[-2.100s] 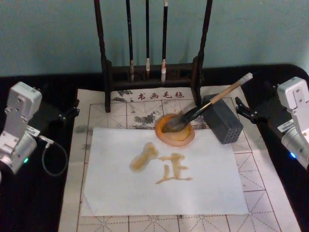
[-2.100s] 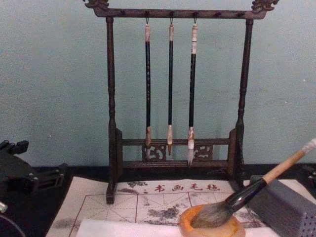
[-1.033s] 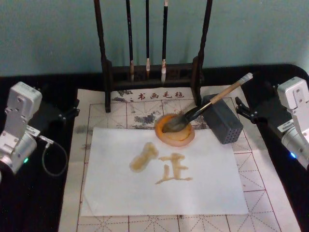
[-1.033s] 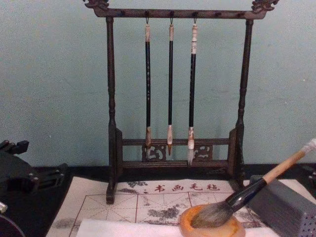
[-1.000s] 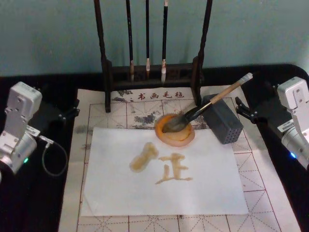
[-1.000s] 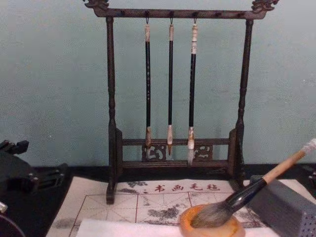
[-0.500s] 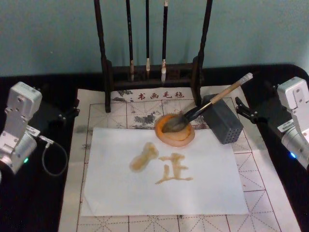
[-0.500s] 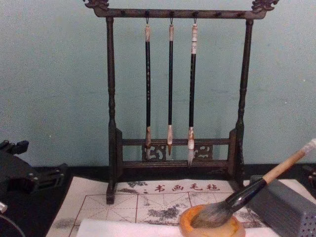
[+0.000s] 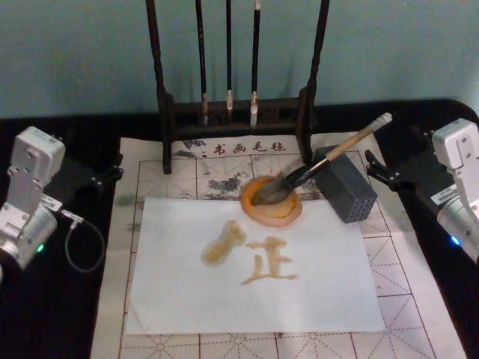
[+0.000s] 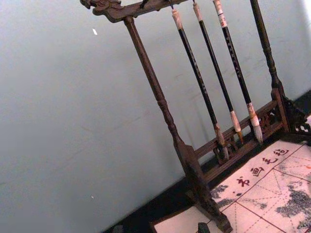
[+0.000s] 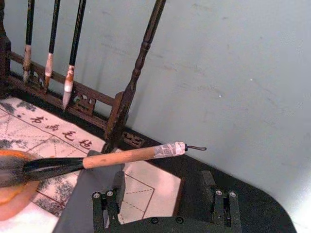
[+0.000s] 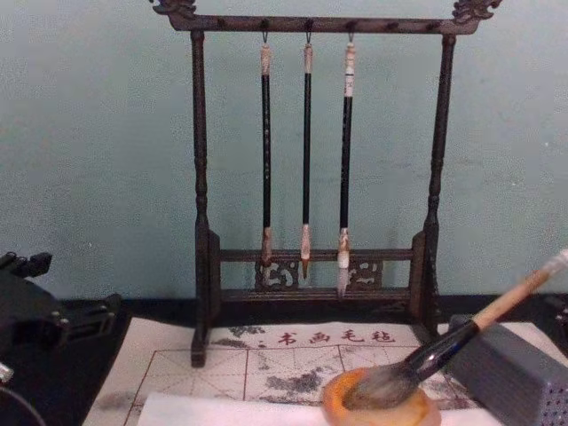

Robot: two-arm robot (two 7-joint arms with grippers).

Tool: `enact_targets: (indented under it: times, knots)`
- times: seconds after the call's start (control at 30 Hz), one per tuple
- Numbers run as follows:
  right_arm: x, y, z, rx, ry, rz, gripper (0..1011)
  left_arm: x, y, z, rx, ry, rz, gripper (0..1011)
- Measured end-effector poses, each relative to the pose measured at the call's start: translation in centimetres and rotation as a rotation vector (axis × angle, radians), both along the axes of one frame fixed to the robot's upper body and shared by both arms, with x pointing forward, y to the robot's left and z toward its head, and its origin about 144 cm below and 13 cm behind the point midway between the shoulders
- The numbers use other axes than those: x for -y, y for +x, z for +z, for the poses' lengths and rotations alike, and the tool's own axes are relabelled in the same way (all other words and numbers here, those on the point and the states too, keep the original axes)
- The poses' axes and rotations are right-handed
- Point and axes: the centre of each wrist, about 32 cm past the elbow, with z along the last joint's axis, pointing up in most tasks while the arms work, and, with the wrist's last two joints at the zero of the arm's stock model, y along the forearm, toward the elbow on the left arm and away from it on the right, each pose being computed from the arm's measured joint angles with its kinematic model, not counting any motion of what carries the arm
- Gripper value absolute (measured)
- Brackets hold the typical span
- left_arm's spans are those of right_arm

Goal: Pick up the brush from the inkstone, write on the paper, then place the brush back to its original position.

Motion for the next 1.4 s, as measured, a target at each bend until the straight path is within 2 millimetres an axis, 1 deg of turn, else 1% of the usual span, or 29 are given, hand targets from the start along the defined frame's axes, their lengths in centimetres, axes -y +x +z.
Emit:
enact_targets:
  times: [0.13, 0.33, 0.43, 0.5, 0.57, 0.67, 0.73, 1.2, 1.4]
  knots:
    - [0.0, -0.1, 0.2, -0.007, 0.039, 0.008, 1000, 0.0, 0.0, 0.0, 0.000, 0.000, 0.000, 1001]
    - [0.1, -0.3, 0.8, -0.055, 0.166, 0.026, 1000, 0.0, 0.0, 0.0, 0.000, 0.000, 0.000, 1001]
    - [0.2, -0.2, 1.1, -0.097, 0.249, 0.032, 1002, 0.0, 0.0, 0.0, 0.000, 0.000, 0.000, 1001]
    - [0.3, 0.0, 1.3, -0.149, 0.365, 0.028, 1000, 0.0, 0.0, 0.0, 0.000, 0.000, 0.000, 1001]
    - [0.3, 0.1, 1.4, -0.160, 0.395, 0.026, 1000, 0.0, 0.0, 0.0, 0.000, 0.000, 0.000, 1001]
    - [0.2, 0.4, 1.6, -0.217, 0.537, 0.010, 1000, 0.0, 0.0, 0.0, 0.000, 0.000, 0.000, 1001]
    - [0.2, 0.5, 1.6, -0.236, 0.587, 0.004, 1002, 0.0, 0.0, 0.0, 0.000, 0.000, 0.000, 1001]
    - [-1.0, 1.7, 1.7, -0.382, 0.949, -0.060, 1000, 0.0, 0.0, 0.0, 0.000, 0.000, 0.000, 1001]
    - [-1.8, 2.1, 1.7, -0.408, 1.042, -0.089, 1000, 0.0, 0.0, 0.0, 0.000, 0.000, 0.000, 1001]
